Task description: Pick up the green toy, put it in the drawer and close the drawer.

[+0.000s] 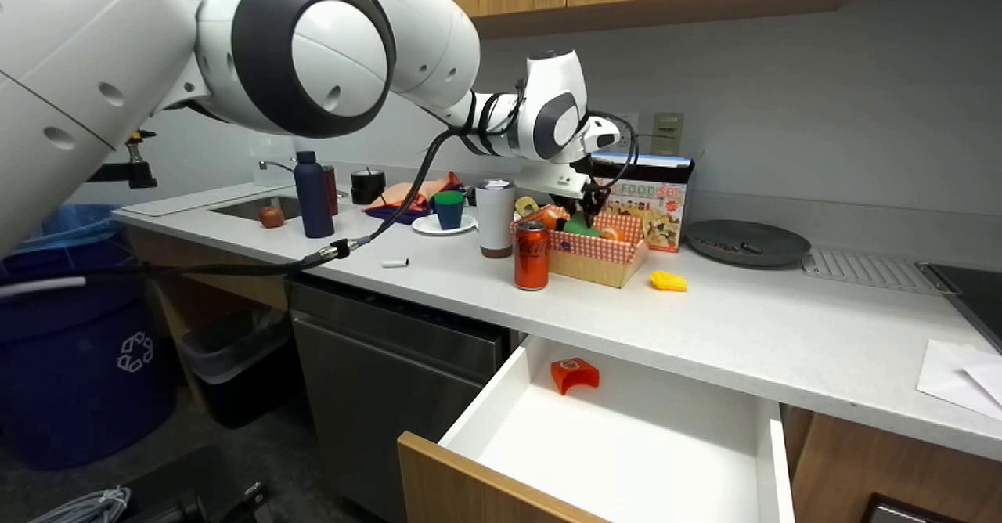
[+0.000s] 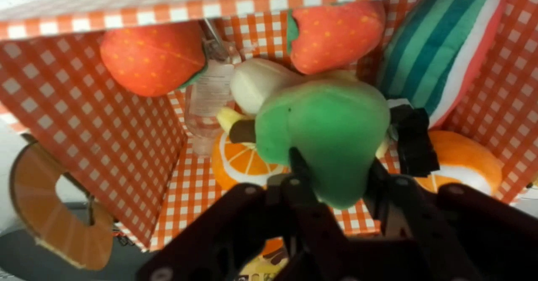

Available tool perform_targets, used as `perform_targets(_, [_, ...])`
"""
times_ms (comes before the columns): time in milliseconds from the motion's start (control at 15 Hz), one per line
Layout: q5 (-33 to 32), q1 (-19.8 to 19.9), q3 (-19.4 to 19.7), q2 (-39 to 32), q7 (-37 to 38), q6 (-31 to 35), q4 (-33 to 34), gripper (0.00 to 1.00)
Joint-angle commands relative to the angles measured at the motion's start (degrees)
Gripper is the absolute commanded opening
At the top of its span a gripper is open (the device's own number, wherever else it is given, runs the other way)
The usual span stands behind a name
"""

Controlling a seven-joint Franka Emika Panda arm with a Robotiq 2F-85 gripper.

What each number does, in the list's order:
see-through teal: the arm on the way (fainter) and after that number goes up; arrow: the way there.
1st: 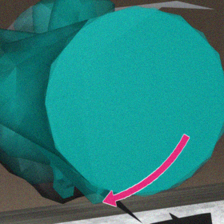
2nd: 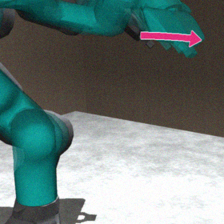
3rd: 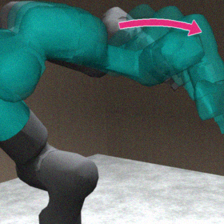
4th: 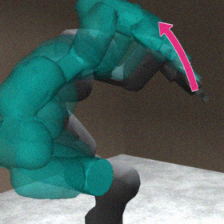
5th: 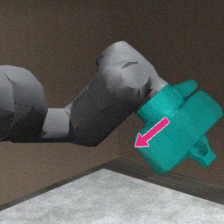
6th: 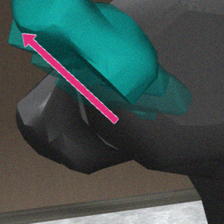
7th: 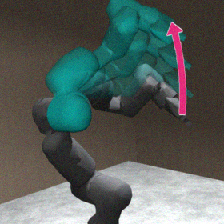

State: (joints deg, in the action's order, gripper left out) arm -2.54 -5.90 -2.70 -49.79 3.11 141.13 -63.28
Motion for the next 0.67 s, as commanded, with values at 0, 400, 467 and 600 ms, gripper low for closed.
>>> perform_targets(0, [-0.33, -1.02, 2.09, 4.46, 2.62, -3.95, -1.68, 0.05])
perform_targets(400, [-1.54, -1.33, 4.19, 15.86, 5.80, -8.45, -9.41, 0.03])
perform_targets(467, [-1.76, -1.43, 4.41, 18.72, 6.41, -9.67, -12.02, 0.03])
perform_targets(600, [-3.08, -1.81, 5.24, 24.25, 7.90, -11.33, -18.12, 0.03])
